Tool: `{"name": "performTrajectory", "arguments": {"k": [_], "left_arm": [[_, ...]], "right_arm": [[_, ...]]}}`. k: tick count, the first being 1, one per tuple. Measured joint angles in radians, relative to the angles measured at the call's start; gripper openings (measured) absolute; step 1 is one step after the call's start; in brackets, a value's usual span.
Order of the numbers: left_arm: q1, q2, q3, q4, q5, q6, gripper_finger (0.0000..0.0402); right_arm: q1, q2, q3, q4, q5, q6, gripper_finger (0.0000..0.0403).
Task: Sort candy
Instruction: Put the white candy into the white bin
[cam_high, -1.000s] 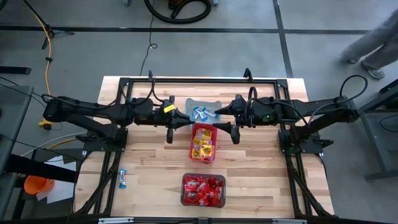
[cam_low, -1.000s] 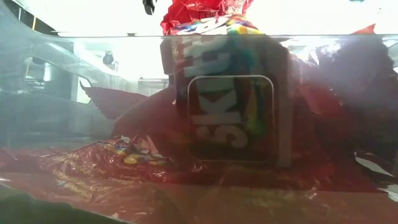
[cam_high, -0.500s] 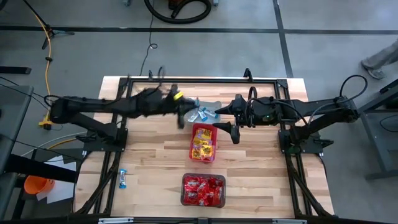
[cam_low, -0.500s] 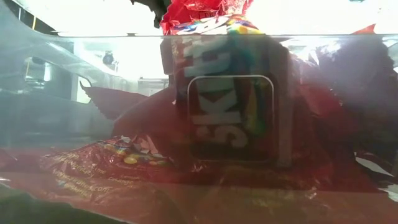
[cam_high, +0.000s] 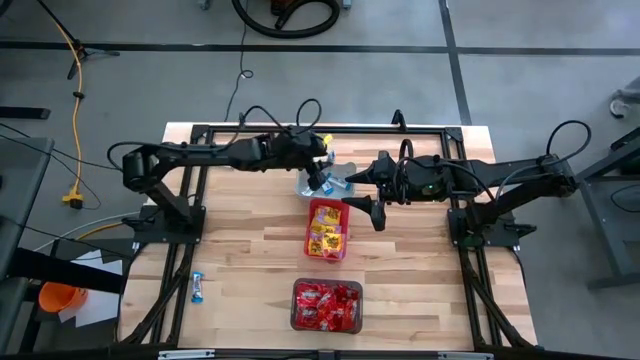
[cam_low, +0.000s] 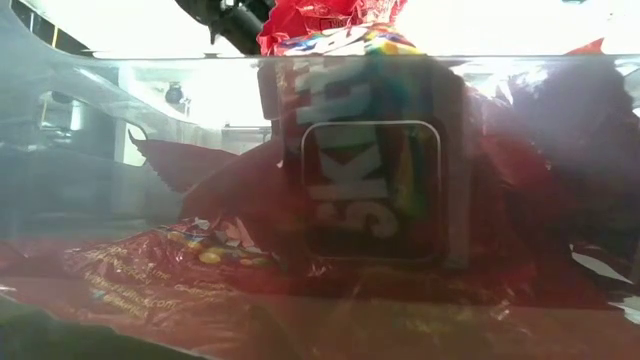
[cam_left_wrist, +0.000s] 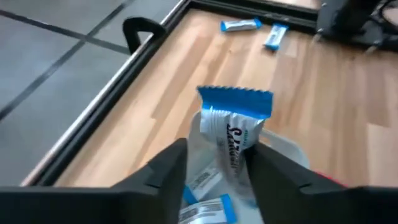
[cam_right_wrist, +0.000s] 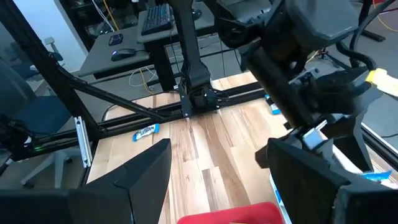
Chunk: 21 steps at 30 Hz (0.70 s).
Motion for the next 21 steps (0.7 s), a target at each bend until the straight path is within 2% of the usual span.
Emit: {"name": "performTrajectory", "arguments": {"k": [5,9,13,16,19,21], "left_arm": [[-0.009,-0.003,0.026,-0.022,0.001,-0.033,0.0211],[-0.007,-0.02,0.057,-0.085,0.001,-0.032,0.0244],[-0.01,-0.075,0.064,-0.149,0.005,-0.039,0.0252],[-0.028,-0.146,0.064,-0.229,0.05,-0.102,0.0252],[-0.09,-0.229,0.063,-0.288,0.106,-0.174,0.0252],[-0.163,-0.294,0.035,-0.271,0.105,-0.203,0.0252]], "right_arm": [[0.0,0.0,0.0,0.0,0.0,-0.003,0.0259],[0.0,0.0,0.0,0.0,0.0,-0.003,0.0259],[0.0,0.0,0.0,0.0,0.0,-0.004,0.0259],[0.0,0.0,0.0,-0.002,0.0,-0.014,0.0259],[0.0,0.0,0.0,-0.005,0.0,-0.031,0.0259],[0.0,0.0,0.0,-0.005,0.0,-0.039,0.0259]]}}
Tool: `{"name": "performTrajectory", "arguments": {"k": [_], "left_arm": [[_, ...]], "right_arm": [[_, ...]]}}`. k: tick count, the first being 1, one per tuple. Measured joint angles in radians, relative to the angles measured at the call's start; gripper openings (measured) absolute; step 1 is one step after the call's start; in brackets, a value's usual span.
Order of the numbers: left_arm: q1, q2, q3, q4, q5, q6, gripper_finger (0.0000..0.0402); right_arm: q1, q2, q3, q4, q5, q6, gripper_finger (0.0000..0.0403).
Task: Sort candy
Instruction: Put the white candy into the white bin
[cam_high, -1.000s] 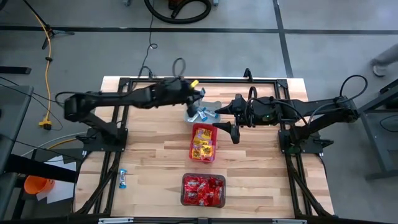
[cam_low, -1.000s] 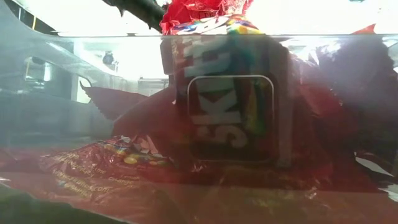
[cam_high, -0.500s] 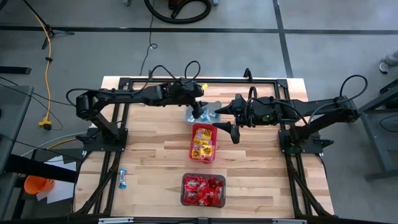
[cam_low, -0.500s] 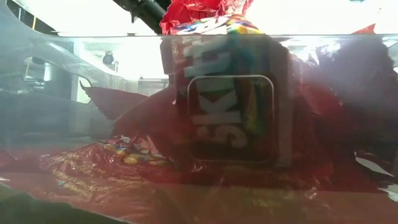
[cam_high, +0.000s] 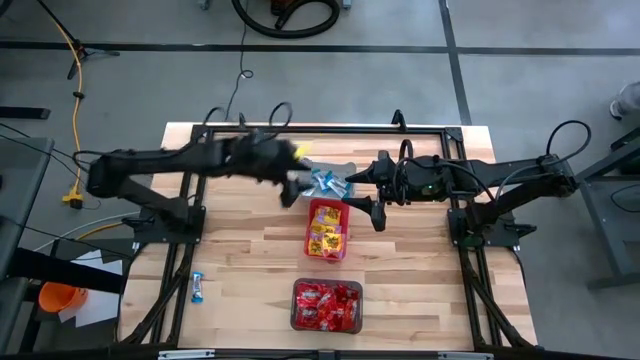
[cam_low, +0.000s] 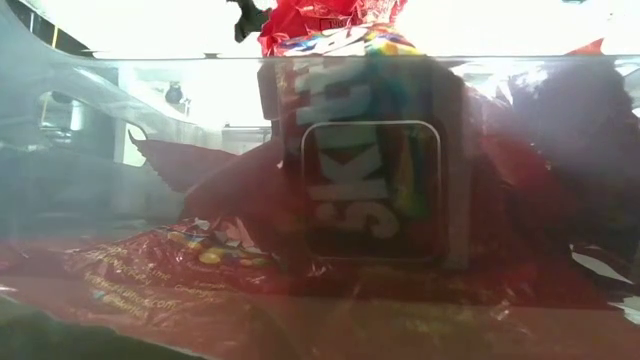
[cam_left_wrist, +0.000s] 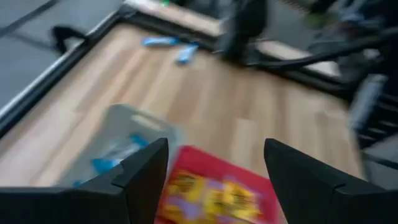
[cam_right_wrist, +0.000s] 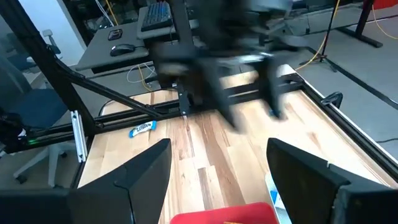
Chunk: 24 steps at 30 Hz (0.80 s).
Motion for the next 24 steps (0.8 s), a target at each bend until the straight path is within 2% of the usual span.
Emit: {"name": "performTrajectory", "arguments": {"k": [2,5,7,9,10,13,15,17,20,24], "left_arm": [[-0.094,-0.067,-0.047,0.02,-0.072,-0.029,0.0252],[-0.254,-0.152,-0.137,-0.001,-0.299,-0.14,0.0252],[-0.364,-0.191,-0.194,-0.072,-0.451,-0.292,0.0252],[-0.462,-0.203,-0.222,-0.217,-0.519,-0.529,0.0252],[-0.499,-0.202,-0.228,-0.315,-0.49,-0.661,0.0252],[-0.564,-0.151,-0.229,-0.594,-0.222,-0.97,0.0252],[-0.609,-0.095,-0.232,-0.747,-0.056,-1.085,0.0252],[-0.666,-0.037,-0.23,-0.846,0.054,-1.125,0.0252],[-0.749,0.053,-0.23,-0.91,0.124,-1.167,0.0252],[-0.842,0.143,-0.23,-0.878,0.161,-1.229,0.0252]], "right_arm": [[0.0,0.0,0.0,-0.003,0.0,0.001,0.0259],[0.0,0.0,0.0,-0.003,0.0,0.001,0.0259],[0.0,0.0,0.0,-0.004,0.0,0.001,0.0259],[0.0,0.0,0.0,-0.004,0.0,0.0,0.0259],[0.0,0.0,0.0,-0.006,0.0,-0.001,0.0259],[0.0,0.0,0.0,-0.01,0.0,-0.007,0.0259],[0.0,0.0,0.0,-0.012,0.0,-0.01,0.0259],[0.0,0.0,0.0,-0.019,0.0,-0.01,0.0259],[0.0,0.0,0.0,-0.031,0.0,-0.01,0.0259],[0.0,0.0,0.0,-0.036,0.0,-0.006,0.0259]]}}
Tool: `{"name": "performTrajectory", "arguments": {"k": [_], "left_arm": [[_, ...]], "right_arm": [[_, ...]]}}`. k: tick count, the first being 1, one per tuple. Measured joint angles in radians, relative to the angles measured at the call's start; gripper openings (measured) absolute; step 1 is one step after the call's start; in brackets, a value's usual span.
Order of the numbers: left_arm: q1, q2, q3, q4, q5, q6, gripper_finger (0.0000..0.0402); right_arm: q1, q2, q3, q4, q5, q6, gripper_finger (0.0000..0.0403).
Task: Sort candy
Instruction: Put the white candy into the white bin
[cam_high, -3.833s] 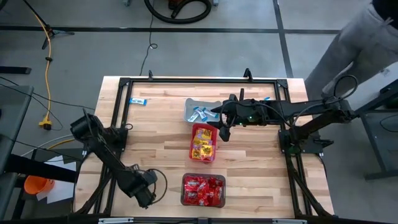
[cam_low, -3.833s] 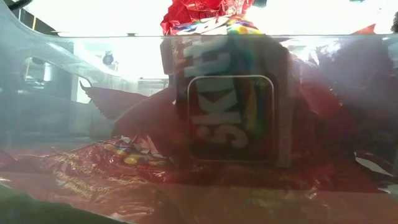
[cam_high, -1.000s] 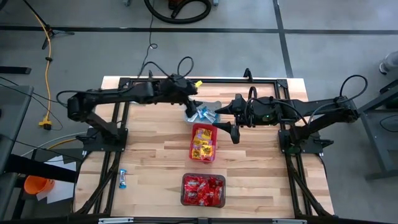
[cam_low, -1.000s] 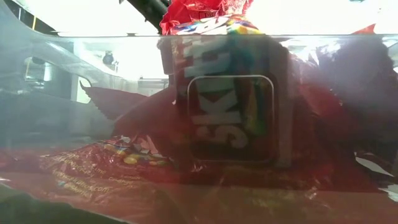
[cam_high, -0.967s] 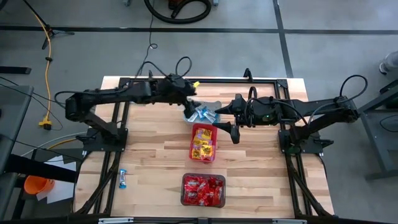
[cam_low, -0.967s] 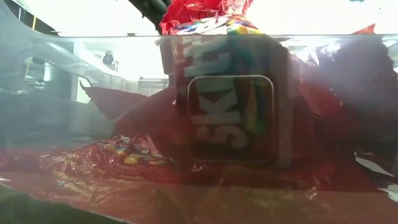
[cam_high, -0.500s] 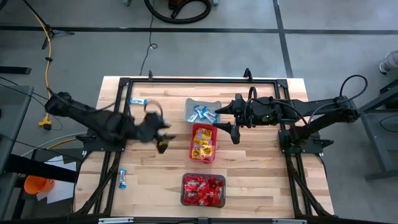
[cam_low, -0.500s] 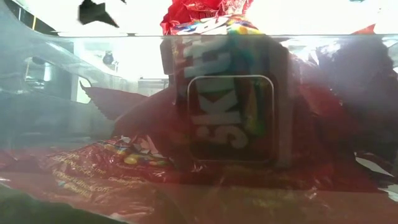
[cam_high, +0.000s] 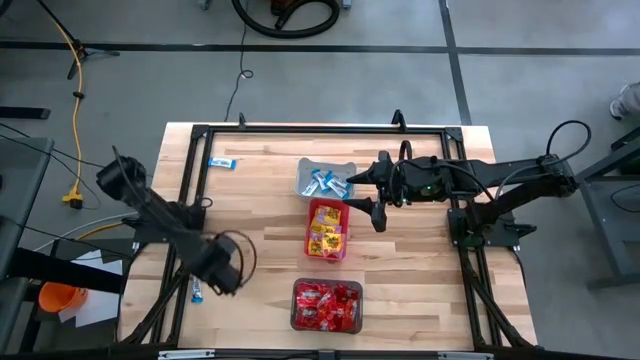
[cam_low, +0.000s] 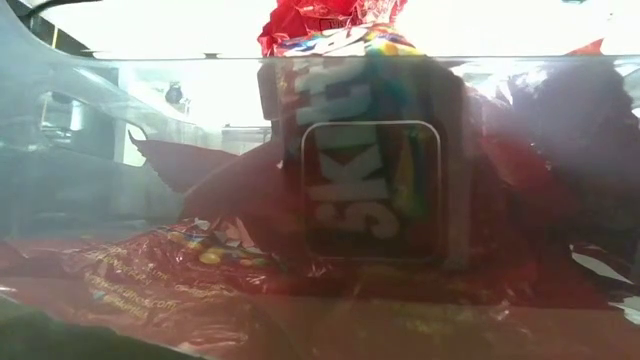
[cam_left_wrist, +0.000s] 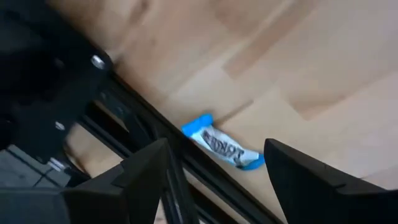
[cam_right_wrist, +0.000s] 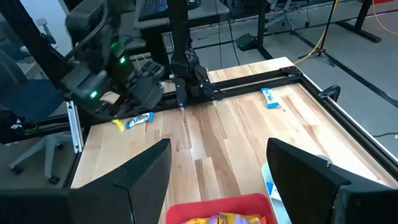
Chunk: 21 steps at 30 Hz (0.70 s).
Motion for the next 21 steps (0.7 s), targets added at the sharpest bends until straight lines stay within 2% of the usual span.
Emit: {"name": "performTrajectory", "arguments": {"k": [8,16,21], "left_arm": [[-0.086,0.106,-0.006,0.113,0.085,-0.079,0.0252],[-0.134,0.111,-0.14,0.278,0.192,-0.204,0.0252],[-0.154,0.111,-0.192,0.309,0.198,-0.245,0.0252]], "right_arm": [[0.0,0.0,0.0,0.0,0.0,0.004,0.0259],[0.0,0.0,0.0,-0.005,0.0,0.007,0.0259],[0.0,0.0,0.0,-0.007,0.0,0.007,0.0259]]}}
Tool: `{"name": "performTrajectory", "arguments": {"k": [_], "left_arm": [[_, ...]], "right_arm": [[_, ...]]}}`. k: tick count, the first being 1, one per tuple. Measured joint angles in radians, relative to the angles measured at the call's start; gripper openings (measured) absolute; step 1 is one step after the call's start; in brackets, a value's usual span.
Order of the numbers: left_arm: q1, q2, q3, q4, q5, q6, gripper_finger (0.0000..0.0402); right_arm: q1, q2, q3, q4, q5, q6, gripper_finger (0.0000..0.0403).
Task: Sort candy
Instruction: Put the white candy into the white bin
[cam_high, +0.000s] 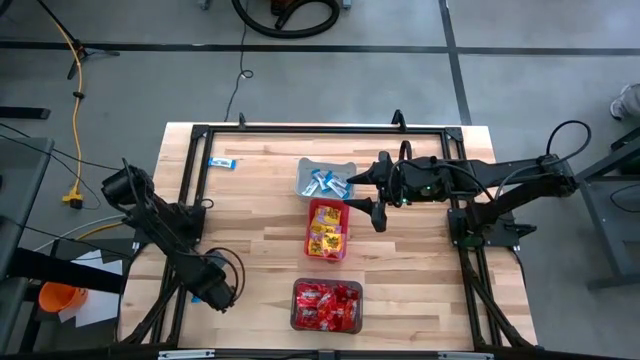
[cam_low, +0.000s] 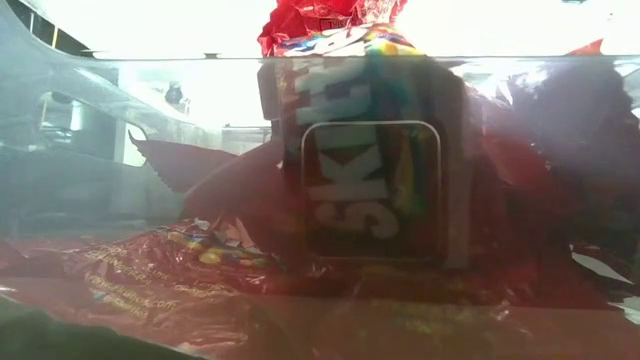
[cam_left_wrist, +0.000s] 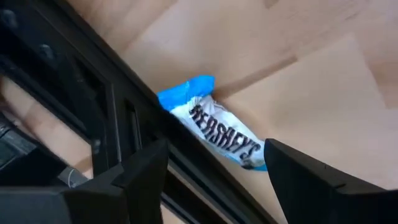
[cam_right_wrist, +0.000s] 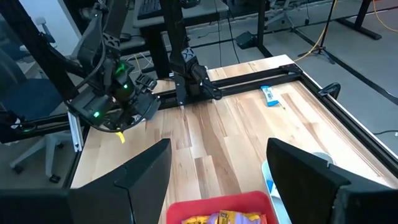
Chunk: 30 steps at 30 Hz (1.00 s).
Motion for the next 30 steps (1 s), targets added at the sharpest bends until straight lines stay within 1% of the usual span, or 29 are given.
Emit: {"name": "performTrajectory", "arguments": {"k": [5,8,11,14,19,20,21,22,25,27,30], "left_arm": [[-0.007,0.0,-0.074,0.183,0.013,-0.039,0.0252],[-0.007,-0.004,-0.098,0.249,0.011,-0.068,0.0243],[-0.007,-0.005,-0.095,0.259,-0.015,-0.054,0.0215],[0.001,-0.01,-0.084,0.271,-0.063,0.0,0.0162],[0.028,-0.038,-0.065,0.281,-0.208,0.097,0.004],[0.037,-0.054,-0.059,0.281,-0.247,0.118,0.0024],[0.048,-0.073,-0.05,0.278,-0.286,0.14,0.0016],[0.063,-0.095,-0.041,0.278,-0.322,0.166,0.0017],[0.121,-0.18,-0.013,0.265,-0.44,0.264,0.0033],[0.169,-0.249,0.009,0.27,-0.551,0.328,0.0035],[0.246,-0.359,0.043,0.286,-0.748,0.449,0.0022]], "right_arm": [[0.0,0.0,0.0,-0.006,0.0,0.0,0.0259],[0.0,0.0,0.0,-0.006,0.0,0.0,0.0259],[0.0,0.0,0.0,-0.007,0.0,0.0,0.0259],[0.0,0.0,0.0,-0.007,0.0,-0.003,0.0259],[0.0,0.0,0.0,-0.008,0.0,-0.003,0.0259],[0.0,0.0,0.0,-0.008,0.0,-0.003,0.0259],[0.0,0.0,0.0,-0.008,0.0,-0.001,0.0259],[0.0,0.0,0.0,-0.008,0.0,0.001,0.0259],[0.0,0.0,0.0,-0.008,0.0,0.005,0.0259],[0.0,0.0,0.0,-0.008,0.0,0.005,0.0259],[0.0,0.0,0.0,-0.005,0.0,0.017,0.0259]]}}
